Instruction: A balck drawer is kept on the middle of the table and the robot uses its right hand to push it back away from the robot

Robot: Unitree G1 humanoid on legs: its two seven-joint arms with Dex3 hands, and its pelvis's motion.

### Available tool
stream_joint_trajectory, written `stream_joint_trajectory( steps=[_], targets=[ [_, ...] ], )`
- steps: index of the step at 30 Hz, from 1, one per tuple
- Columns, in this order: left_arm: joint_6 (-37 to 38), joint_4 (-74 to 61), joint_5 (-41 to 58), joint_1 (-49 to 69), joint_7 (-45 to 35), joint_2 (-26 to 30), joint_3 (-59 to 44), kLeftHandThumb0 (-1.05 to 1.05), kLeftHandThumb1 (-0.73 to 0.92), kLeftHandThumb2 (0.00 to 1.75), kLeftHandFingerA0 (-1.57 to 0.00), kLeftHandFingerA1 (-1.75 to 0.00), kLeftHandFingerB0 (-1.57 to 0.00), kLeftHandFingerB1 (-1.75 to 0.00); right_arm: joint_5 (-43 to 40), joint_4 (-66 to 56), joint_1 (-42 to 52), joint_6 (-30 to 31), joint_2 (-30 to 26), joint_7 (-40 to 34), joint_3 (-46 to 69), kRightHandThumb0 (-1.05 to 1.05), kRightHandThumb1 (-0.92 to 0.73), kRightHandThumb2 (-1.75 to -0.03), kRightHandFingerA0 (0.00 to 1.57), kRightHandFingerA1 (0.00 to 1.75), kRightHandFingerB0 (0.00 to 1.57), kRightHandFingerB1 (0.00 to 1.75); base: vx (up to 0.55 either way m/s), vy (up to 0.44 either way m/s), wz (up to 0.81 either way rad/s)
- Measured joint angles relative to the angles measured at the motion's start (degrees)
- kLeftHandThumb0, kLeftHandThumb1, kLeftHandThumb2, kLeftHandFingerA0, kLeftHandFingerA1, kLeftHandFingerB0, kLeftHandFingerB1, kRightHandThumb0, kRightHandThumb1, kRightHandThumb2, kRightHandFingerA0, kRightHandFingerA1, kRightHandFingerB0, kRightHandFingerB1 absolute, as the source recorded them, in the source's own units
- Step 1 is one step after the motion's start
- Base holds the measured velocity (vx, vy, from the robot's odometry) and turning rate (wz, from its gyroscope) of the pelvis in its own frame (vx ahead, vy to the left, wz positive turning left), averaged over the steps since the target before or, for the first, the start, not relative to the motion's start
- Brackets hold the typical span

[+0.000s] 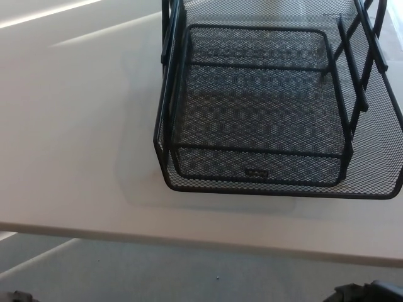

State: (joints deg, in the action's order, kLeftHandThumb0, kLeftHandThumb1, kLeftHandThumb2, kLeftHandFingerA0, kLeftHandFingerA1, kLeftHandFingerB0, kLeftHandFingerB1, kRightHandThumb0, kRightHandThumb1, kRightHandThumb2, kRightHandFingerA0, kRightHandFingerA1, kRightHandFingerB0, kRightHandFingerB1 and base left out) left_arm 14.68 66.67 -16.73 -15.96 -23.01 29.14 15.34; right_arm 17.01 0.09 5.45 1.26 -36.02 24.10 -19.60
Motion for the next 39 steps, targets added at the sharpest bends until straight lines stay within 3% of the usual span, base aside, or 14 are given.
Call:
stream_joint_trajectory(
  steps=[6, 7, 16, 17, 19, 20, 21, 24, 25, 26, 27, 39],
  targets=[
    [0.00, -0.03, -0.01, -0.05, 0.00, -0.01, 0.00, -0.58, 0.72, 0.63, -0.47, -0.39, -0.31, -0.33, -4.56, -9.48, 0.61, 0.33, -3.71, 3.24, 2.73, -0.63, -0.80, -0.64, 0.54, 0.42, 0.39, 0.35, 0.00, 0.000, 0.00],
    [0.00, -0.03, -0.01, -0.06, 0.00, -0.01, 0.00, -0.57, 0.72, 0.63, -0.47, -0.39, -0.31, -0.33, -5.52, -10.83, 0.59, 0.43, -4.32, 3.83, 3.04, -0.71, -0.71, -0.71, 0.52, 0.46, 0.36, 0.38, 0.00, 0.000, 0.00],
    [0.00, -0.07, -0.01, -0.08, 0.00, -0.02, 0.01, -0.57, 0.73, 0.63, -0.47, -0.38, -0.31, -0.33, -12.79, -19.85, -1.80, 1.61, -7.16, 8.04, 5.03, -0.73, -0.72, -0.71, 0.51, 0.46, 0.37, 0.38, 0.00, 0.000, 0.00],
    [0.00, -0.07, -0.01, -0.09, 0.00, -0.02, 0.01, -0.56, 0.76, 0.63, -0.47, -0.38, -0.32, -0.32, -13.49, -20.58, -2.23, 1.78, -7.27, 8.46, 5.07, -0.56, -0.60, -1.04, 0.53, 0.64, 0.24, 0.48, 0.00, 0.000, 0.00],
    [0.00, -0.07, 0.00, -0.09, 0.00, -0.02, 0.01, -0.56, 0.76, 0.63, -0.49, -0.38, -0.33, -0.32, -15.08, -21.83, -3.64, 2.19, -7.32, 9.31, 5.08, -0.55, -0.60, -1.05, 0.53, 0.64, 0.22, 0.48, 0.00, 0.000, 0.00],
    [0.00, -0.07, -0.01, -0.10, 0.00, -0.02, 0.01, -0.56, 0.76, 0.63, -0.49, -0.38, -0.33, -0.32, -15.86, -22.52, -4.50, 2.46, -7.32, 9.78, 5.08, -0.55, -0.60, -1.05, 0.53, 0.64, 0.22, 0.48, 0.00, 0.000, 0.00],
    [0.00, -0.07, -0.01, -0.11, 0.00, -0.02, 0.01, -0.56, 0.76, 0.63, -0.49, -0.38, -0.34, -0.33, -16.64, -23.10, -5.36, 2.71, -7.32, 10.21, 5.07, -0.73, -0.74, -0.71, 0.54, 0.49, 0.36, 0.39, 0.00, 0.000, 0.00],
    [0.00, -0.08, -0.02, -0.16, 0.00, -0.03, 0.01, -0.56, 0.76, 0.63, -0.49, -0.38, -0.34, -0.33, -18.70, -24.43, -7.80, 3.47, -7.32, 11.40, 5.06, -0.74, -0.75, -0.72, 0.54, 0.49, 0.36, 0.39, 0.00, 0.000, 0.00],
    [0.00, -0.08, -0.02, -0.18, 0.00, -0.04, 0.02, -0.56, 0.76, 0.63, -0.47, -0.38, -0.33, -0.33, -19.76, -25.21, -9.06, 3.88, -7.31, 12.00, 5.05, -0.57, -0.63, -1.06, 0.54, 0.64, 0.21, 0.48, 0.00, 0.000, 0.00],
    [0.00, -0.08, -0.02, -0.18, 0.00, -0.04, 0.02, -0.56, 0.76, 0.63, -0.47, -0.38, -0.33, -0.33, -20.13, -25.47, -9.54, 4.03, -7.31, 12.23, 5.04, -0.57, -0.63, -1.06, 0.54, 0.64, 0.21, 0.48, 0.00, 0.000, 0.00],
    [0.00, -0.08, -0.01, -0.20, 0.00, -0.04, 0.02, -0.56, 0.76, 0.63, -0.47, -0.38, -0.32, -0.32, -21.00, -25.98, -10.72, 4.41, -7.31, 12.75, 5.00, -0.67, -0.84, -0.65, 0.58, 0.45, 0.40, 0.37, 0.00, 0.000, 0.00],
    [0.01, -0.06, -0.05, -0.32, 0.00, -0.05, 0.06, -0.56, 0.76, 0.63, -0.47, -0.37, -0.34, -0.33, -30.07, -31.87, -23.11, 9.56, -7.28, 19.28, 3.50, -0.65, -0.84, -0.65, 0.59, 0.47, 0.40, 0.37, 0.00, 0.000, 0.00]
  ],
)
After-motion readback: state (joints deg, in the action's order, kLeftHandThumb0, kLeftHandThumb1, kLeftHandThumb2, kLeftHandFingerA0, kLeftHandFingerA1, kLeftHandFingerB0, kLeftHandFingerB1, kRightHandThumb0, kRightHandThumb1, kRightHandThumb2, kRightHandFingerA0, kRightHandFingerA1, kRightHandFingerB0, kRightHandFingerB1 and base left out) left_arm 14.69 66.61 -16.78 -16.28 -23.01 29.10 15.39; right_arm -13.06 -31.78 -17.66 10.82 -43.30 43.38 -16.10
